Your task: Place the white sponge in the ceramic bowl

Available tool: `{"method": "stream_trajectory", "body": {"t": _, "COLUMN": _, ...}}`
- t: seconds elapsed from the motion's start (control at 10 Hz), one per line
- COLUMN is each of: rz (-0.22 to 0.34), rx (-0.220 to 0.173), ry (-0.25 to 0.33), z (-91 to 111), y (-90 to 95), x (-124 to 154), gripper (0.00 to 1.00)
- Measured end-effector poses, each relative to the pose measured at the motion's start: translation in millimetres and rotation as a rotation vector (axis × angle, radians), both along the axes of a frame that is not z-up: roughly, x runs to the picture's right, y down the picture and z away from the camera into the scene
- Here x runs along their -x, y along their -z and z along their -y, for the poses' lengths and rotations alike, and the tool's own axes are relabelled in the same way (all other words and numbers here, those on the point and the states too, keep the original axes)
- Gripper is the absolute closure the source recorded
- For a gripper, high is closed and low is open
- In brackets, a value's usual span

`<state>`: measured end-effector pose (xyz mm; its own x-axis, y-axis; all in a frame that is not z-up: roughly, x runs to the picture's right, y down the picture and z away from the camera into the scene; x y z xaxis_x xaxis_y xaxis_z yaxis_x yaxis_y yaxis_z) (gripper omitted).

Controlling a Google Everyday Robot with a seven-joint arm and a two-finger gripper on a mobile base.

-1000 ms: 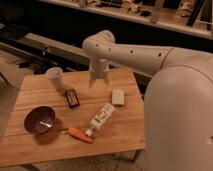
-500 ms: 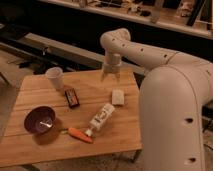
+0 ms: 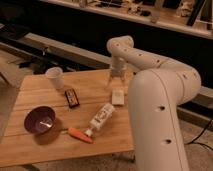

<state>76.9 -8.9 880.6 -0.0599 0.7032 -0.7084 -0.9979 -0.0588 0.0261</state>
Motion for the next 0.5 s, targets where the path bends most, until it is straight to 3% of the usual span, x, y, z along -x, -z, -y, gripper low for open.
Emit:
{"method": "stream_trajectory", "body": {"t": 0.3, "rz": -0.003, "rx": 0.062, "ry": 0.033, "z": -25, "y": -20.1, "x": 0, "gripper": 0.35}}
{"method": "stream_trajectory", "body": {"t": 0.5, "rz": 0.009, "rx": 0.071, "ry": 0.055, "z": -37, "y": -26.2, "x": 0, "gripper": 0.35}}
